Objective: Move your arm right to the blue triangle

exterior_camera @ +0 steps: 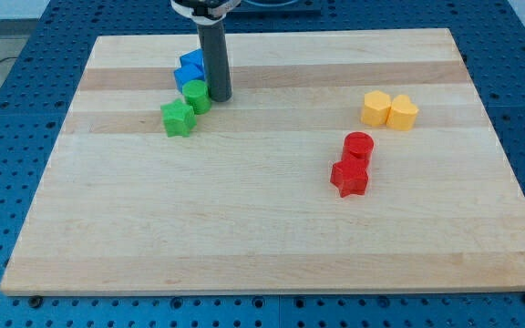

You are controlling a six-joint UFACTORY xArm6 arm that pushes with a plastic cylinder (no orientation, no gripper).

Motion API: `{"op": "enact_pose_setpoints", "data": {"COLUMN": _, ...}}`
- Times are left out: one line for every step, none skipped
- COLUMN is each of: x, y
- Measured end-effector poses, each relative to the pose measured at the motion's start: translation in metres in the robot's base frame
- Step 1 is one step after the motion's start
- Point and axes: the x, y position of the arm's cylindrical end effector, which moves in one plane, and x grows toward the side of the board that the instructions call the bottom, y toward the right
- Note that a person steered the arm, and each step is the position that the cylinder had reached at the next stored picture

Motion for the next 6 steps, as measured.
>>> {"op": "enact_pose_setpoints", "data": {"x": 0.000, "y": -0.021}}
{"op": "enact_pose_setpoints", "data": {"x": 0.000, "y": -0.030}}
{"op": "enact_pose_setpoints", "data": {"x": 0.000, "y": 0.005}}
{"op": "enact_pose_setpoints", "data": {"x": -0.005, "y": 0.044}}
{"op": "enact_pose_setpoints", "data": {"x": -0.023, "y": 0.067}}
{"op": "enact_pose_setpoints", "data": {"x": -0.045, "y": 0.083}}
